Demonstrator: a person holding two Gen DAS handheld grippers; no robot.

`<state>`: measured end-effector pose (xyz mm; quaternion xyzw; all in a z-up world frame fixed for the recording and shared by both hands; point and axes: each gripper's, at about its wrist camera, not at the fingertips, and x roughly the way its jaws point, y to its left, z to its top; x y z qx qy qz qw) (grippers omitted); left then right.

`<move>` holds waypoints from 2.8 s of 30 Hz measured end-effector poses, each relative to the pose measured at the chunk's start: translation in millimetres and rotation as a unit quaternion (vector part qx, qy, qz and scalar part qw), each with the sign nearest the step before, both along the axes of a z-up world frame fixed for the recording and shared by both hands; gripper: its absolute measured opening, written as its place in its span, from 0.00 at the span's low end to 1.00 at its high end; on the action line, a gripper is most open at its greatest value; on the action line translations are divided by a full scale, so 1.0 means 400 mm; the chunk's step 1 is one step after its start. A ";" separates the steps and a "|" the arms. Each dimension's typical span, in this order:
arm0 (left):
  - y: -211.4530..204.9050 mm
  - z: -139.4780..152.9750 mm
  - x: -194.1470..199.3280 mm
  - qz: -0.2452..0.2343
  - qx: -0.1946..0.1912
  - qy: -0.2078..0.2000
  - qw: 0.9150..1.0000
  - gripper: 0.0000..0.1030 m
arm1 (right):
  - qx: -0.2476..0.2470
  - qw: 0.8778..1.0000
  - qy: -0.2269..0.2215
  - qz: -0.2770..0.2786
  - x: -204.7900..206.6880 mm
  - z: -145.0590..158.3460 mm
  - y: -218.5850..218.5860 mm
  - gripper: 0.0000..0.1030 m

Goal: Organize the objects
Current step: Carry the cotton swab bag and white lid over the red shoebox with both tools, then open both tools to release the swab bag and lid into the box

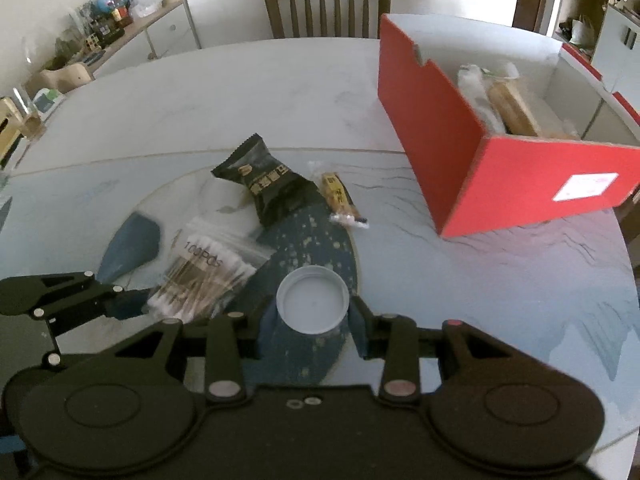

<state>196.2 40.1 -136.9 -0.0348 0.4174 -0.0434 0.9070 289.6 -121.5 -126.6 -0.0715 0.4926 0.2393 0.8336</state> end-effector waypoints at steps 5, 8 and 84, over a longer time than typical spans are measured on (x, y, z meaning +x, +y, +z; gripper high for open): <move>-0.015 0.049 -0.038 -0.008 -0.014 -0.010 1.000 0.32 | 0.010 1.000 -0.004 0.003 -0.034 0.050 -0.038 0.37; -0.035 0.093 -0.054 -0.020 -0.016 -0.022 0.999 0.32 | 0.022 1.000 -0.008 0.007 -0.046 0.088 -0.062 0.37; -0.485 0.164 0.750 -0.138 0.116 0.036 0.983 0.34 | -0.063 0.997 -0.039 0.032 0.590 0.043 -0.426 0.37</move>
